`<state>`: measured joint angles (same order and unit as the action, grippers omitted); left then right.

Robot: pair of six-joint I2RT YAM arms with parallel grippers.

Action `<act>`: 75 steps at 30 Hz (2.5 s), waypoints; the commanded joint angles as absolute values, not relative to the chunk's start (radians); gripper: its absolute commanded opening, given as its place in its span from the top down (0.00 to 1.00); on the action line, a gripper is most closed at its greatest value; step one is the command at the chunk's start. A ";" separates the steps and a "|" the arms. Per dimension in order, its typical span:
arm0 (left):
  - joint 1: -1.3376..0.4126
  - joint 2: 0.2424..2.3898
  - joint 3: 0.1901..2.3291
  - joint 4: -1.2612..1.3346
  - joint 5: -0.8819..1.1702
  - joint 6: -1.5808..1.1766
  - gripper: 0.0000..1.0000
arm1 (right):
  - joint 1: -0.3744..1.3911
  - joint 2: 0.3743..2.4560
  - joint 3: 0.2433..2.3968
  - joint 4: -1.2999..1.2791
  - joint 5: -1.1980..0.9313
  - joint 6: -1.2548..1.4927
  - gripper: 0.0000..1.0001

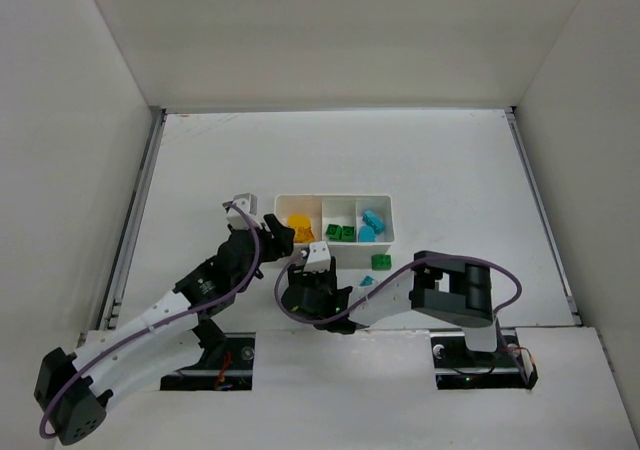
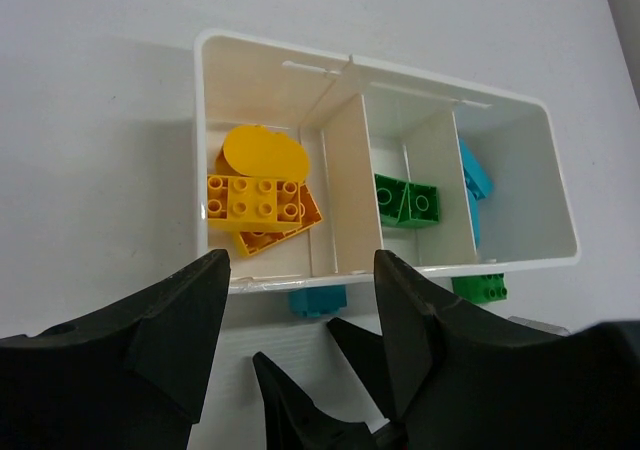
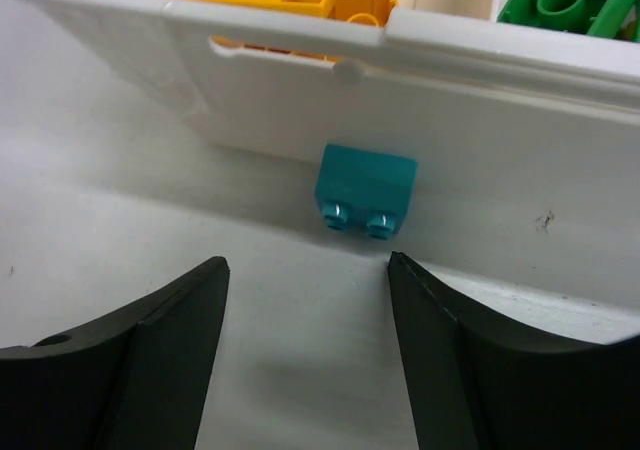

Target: Sort the legos into containers by color

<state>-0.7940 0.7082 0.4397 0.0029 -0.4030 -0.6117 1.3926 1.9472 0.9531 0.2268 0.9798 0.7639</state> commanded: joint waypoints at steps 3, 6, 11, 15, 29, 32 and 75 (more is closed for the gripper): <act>-0.792 0.695 0.426 0.006 -0.394 -0.623 0.43 | 1.363 1.994 1.012 0.106 1.045 0.879 0.32; -0.798 0.703 0.426 0.011 -0.394 -0.621 0.43 | 1.354 2.011 1.032 0.060 1.046 0.907 0.33; -0.800 0.709 0.417 0.018 -0.391 -0.624 0.43 | 1.348 2.022 1.034 0.041 1.045 0.919 0.34; -0.801 0.719 0.419 0.021 -0.390 -0.626 0.43 | 1.332 2.046 1.048 0.051 1.049 0.914 0.44; -0.806 0.723 0.413 0.014 -0.390 -0.637 0.45 | 1.481 1.729 0.872 0.114 1.129 0.824 0.74; -0.817 0.724 0.419 0.011 -0.390 -0.640 0.48 | 1.493 1.564 0.809 0.104 1.135 0.790 0.74; -1.303 1.060 0.466 0.290 -0.486 -0.672 0.60 | 1.073 0.928 0.488 -0.251 0.831 0.869 0.61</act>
<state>-1.3174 1.0687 0.4347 0.2455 -0.4820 -0.6750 1.0477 0.9333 0.4995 -0.0776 0.8043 0.7357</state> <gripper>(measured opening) 0.396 0.389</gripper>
